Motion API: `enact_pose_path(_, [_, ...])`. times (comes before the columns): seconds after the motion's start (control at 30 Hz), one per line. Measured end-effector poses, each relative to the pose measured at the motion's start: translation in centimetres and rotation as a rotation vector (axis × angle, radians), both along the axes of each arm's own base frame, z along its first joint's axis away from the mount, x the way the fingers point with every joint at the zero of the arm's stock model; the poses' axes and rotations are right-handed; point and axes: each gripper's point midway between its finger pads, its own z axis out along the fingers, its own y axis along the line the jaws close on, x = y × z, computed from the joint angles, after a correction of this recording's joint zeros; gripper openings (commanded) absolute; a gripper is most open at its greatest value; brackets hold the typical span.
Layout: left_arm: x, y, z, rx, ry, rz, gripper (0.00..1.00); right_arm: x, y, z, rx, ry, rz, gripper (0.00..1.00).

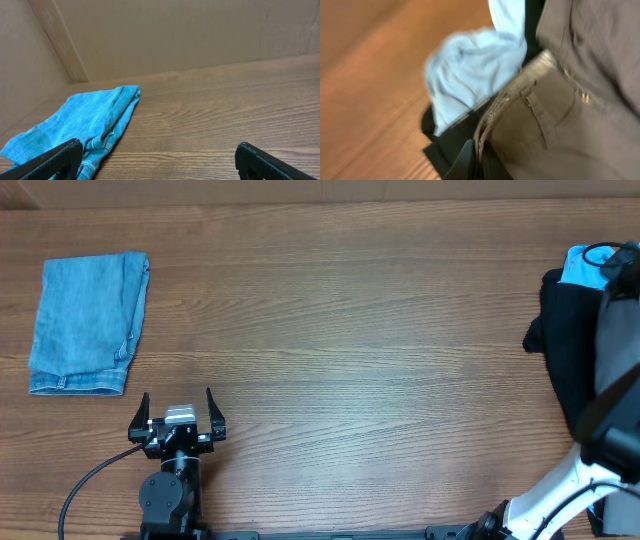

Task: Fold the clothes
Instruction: 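Close the right gripper on the grey pants waistband, then drag the grey pants with the right gripper to table center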

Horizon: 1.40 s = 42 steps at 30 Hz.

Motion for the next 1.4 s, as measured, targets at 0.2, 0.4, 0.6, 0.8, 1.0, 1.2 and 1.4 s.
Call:
enact_pose_path(0.2, [0.0, 0.0, 0.0, 0.0, 0.0, 0.0, 1.0, -0.4, 3.1, 8.8, -0.014, -0.188, 0.126, 0.04])
enact_pose_path(0.4, [0.0, 0.0, 0.0, 0.0, 0.0, 0.0, 1.0, 1.2, 12.2, 14.7, -0.03, -0.306, 0.332, 0.04])
enact_pose_path(0.6, [0.0, 0.0, 0.0, 0.0, 0.0, 0.0, 1.0, 3.6, 28.6, 15.7, 0.026, -0.346, 0.675, 0.04])
enact_pose_path(0.8, [0.0, 0.0, 0.0, 0.0, 0.0, 0.0, 1.0, 2.7, 46.0, 12.0, 0.111, -0.292, 1.017, 0.04])
enact_pose_path(1.0, [0.0, 0.0, 0.0, 0.0, 0.0, 0.0, 1.0, -1.1, 58.6, 3.1, 0.162, -0.098, 1.25, 0.04])
enact_pose_path(1.2, [0.0, 0.0, 0.0, 0.0, 0.0, 0.0, 1.0, -5.1, 64.6, -0.3, 0.135, -0.025, 1.361, 0.04])
enact_pose_path(1.4, [0.0, 0.0, 0.0, 0.0, 0.0, 0.0, 1.0, -7.7, 67.2, -0.4, 0.107, -0.014, 1.416, 0.04])
